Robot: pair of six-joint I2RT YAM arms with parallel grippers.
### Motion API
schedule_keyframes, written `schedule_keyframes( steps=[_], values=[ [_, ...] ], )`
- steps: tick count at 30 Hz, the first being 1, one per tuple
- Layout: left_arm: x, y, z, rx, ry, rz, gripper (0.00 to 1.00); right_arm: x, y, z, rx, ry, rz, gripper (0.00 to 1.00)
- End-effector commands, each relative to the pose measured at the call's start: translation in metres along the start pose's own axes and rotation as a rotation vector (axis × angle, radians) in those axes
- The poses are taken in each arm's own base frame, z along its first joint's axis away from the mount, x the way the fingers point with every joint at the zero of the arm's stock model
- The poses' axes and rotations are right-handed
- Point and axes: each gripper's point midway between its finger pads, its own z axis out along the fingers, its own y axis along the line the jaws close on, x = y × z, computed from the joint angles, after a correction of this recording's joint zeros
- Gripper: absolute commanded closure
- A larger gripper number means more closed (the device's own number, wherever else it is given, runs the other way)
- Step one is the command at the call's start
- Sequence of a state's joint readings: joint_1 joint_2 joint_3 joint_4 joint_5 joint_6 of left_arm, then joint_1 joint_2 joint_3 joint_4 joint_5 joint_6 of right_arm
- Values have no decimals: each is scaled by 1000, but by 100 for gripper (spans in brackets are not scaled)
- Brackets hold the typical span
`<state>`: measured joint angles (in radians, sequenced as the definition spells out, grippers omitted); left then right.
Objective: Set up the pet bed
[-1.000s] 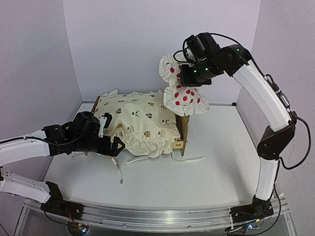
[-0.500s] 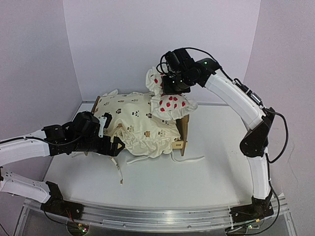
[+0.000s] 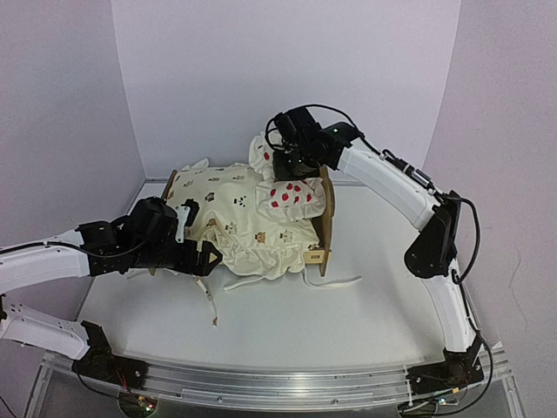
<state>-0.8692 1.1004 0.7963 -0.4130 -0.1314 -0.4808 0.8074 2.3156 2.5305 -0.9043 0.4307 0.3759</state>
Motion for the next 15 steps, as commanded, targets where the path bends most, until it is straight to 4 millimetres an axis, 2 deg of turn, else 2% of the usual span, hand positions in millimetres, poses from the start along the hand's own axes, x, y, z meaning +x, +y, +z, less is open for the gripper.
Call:
schedule_keyframes(
  steps=[1,6,7,8,10,12,14,15],
  values=[
    [-5,-2,1,16,-22,-16,4,-22,-12,-8,52,-85,46,100],
    [-5,-3,2,14,-20,-11,4,-19,-26,-5,108,-84,58,100],
    [-5,-3,2,15,-20,-11,4,-17,-29,-5,115,-80,69,93],
    [-5,-3,2,15,-19,-10,4,-16,-32,-5,121,-75,82,80],
    [-5,-3,2,16,-20,-10,4,-16,-37,-6,134,-77,100,50],
    [-6,-3,1,18,-25,-11,4,-19,-38,-10,136,-87,119,27],
    [-8,-4,-1,19,-30,-10,4,-25,-36,-15,121,-102,133,18],
    [-9,-4,-2,19,-33,-10,4,-30,-34,-18,104,-111,141,17]
  ],
)
